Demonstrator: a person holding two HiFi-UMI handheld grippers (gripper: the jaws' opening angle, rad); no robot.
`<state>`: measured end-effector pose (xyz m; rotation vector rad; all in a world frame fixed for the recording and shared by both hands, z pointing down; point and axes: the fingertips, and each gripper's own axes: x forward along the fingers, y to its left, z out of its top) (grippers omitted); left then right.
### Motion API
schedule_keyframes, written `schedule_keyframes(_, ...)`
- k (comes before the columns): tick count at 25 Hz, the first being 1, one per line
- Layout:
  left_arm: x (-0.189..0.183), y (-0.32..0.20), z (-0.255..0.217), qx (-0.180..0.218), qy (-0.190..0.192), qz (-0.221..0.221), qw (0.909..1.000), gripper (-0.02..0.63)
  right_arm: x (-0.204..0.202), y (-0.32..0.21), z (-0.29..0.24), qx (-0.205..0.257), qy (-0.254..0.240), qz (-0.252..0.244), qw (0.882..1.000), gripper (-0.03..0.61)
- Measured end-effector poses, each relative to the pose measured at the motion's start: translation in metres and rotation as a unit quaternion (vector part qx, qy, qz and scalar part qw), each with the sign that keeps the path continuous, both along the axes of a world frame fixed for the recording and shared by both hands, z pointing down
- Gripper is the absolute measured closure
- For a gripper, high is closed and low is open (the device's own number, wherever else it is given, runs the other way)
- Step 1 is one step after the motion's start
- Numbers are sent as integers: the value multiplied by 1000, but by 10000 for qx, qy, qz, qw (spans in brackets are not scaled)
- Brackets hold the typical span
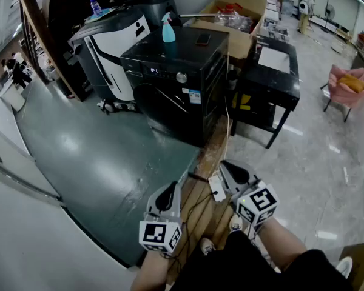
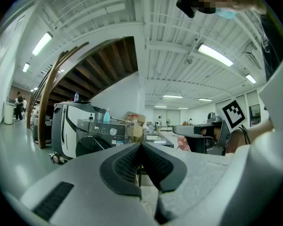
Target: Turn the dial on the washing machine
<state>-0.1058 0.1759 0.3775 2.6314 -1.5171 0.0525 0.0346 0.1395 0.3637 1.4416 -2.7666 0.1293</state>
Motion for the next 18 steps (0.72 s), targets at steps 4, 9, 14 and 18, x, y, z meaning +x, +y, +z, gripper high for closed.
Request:
schedule_keyframes(4,1,4,4,48,76,20,10000,609,0,4,3,6,17,-10,10000,581)
schedule_keyframes(9,1,1,3,43,59,22,10000,609,2,3,2,14,-89,-9,10000,581)
schedule_keyframes(14,3,-2,3,79,72,45,9999,609,3,1,2,66,-65,20,10000,580)
schedule_keyframes(18,0,-7,5,87,11,-21,10000,609,0,-4,4,79,-71,-12,9999,577)
